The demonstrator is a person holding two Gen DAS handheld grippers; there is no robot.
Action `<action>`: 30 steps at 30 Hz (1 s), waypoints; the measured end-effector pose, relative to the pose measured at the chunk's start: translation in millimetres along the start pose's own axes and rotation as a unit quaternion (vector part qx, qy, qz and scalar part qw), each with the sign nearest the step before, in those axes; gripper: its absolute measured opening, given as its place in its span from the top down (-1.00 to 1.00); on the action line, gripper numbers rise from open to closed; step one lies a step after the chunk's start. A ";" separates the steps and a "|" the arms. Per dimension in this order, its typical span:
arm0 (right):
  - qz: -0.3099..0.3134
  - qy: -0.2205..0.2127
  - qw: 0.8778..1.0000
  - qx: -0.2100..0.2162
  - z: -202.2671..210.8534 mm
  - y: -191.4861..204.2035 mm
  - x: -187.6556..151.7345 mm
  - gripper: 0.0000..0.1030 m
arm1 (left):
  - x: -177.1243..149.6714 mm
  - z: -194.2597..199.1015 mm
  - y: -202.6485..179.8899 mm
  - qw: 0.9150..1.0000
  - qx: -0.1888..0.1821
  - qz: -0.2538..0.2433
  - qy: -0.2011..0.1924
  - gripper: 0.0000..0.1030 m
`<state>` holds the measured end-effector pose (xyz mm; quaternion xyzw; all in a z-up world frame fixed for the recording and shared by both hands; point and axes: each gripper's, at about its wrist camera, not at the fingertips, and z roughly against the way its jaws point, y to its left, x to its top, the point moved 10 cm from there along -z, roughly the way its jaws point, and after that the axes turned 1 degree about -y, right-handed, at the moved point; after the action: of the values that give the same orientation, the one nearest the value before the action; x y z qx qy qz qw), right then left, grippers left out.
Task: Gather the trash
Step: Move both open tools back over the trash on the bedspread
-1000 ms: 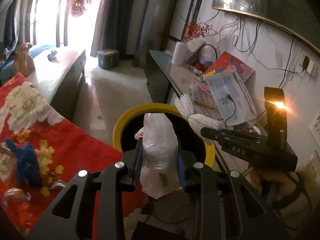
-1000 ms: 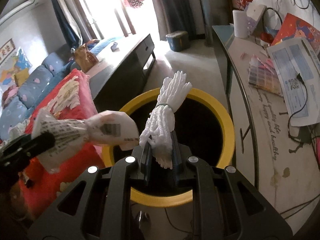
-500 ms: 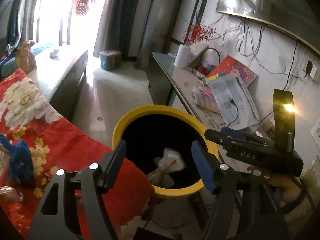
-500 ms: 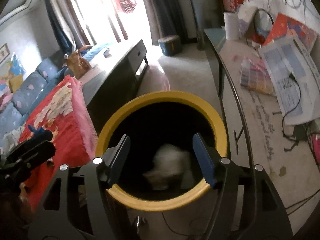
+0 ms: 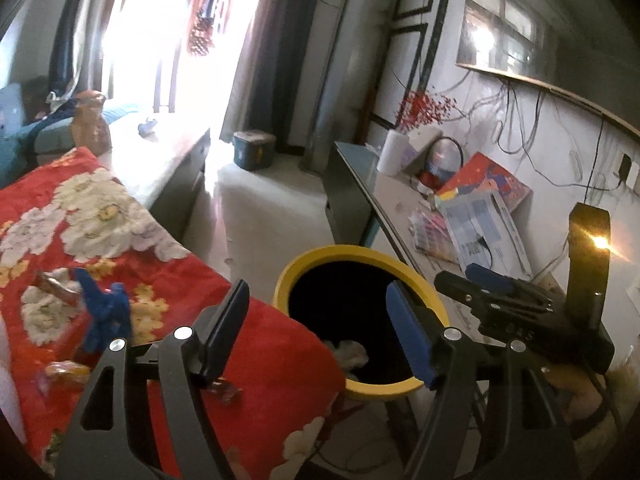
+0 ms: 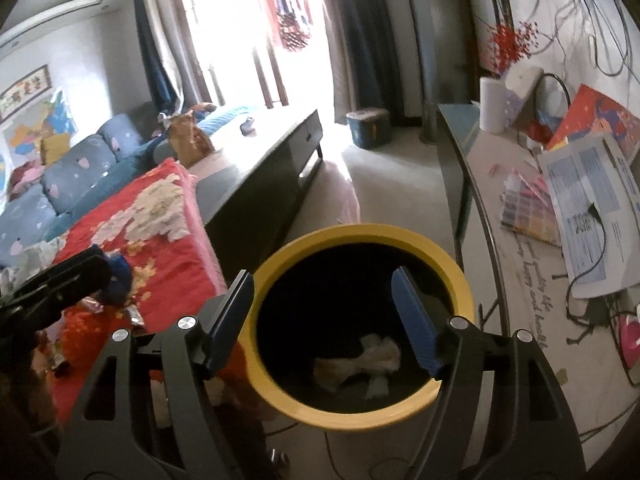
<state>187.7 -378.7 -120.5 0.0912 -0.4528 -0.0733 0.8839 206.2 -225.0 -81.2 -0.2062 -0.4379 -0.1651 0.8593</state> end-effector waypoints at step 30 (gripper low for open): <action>0.111 0.000 0.986 0.124 22.5 152.4 -12.6 -0.34 | 11.6 108.7 113.5 0.988 0.124 0.045 -0.078 -0.37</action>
<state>169.2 -230.0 -82.9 0.1486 -0.4660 0.0821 0.8683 191.0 -74.3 -37.7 -0.1296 -0.5107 -0.0537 0.8482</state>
